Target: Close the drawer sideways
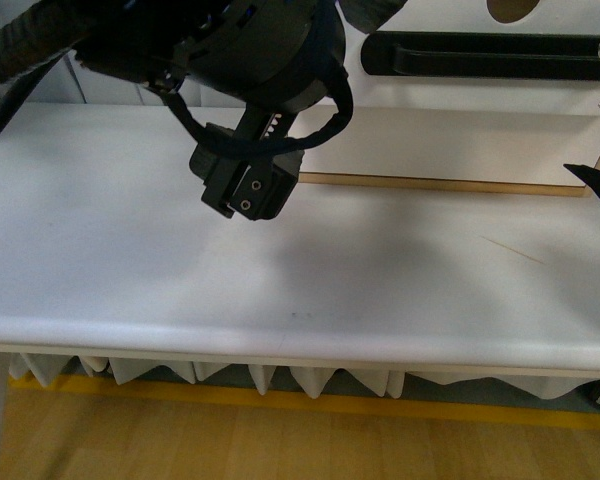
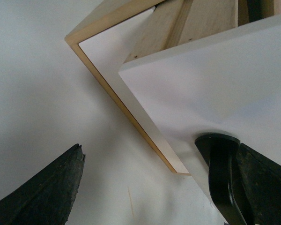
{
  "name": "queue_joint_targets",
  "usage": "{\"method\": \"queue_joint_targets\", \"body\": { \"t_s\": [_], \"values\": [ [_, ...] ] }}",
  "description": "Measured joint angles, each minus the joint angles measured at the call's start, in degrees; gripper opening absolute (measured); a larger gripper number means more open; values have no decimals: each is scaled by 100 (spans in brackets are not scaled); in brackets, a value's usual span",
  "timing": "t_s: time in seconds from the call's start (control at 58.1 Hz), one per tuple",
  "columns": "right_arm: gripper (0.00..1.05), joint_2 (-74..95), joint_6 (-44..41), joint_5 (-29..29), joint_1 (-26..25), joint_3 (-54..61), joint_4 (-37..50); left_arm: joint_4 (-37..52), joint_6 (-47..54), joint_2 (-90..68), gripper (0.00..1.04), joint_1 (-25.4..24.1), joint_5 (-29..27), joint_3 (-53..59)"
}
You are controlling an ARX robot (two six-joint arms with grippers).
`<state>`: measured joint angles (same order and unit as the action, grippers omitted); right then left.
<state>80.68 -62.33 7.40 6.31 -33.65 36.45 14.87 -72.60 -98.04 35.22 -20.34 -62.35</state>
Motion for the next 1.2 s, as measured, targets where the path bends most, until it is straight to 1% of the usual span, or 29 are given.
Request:
{"method": "queue_joint_targets", "body": {
  "t_s": [0.396,0.791,0.981,1.204],
  "values": [
    [96,540,15,57,-28,-310,240,-157,4,-358,99,-153,42,-393],
    [96,1045,70,90,-142,-826,249,-341,37,-752,99,-278,111,-984],
    [96,1392,96,118,-216,-1182,249,-555,52,-1233,99,-378,234,-1672],
    [96,1803,105,138,-358,-1644,243,-780,55,-1716,99,-461,254,-2371]
  ]
}}
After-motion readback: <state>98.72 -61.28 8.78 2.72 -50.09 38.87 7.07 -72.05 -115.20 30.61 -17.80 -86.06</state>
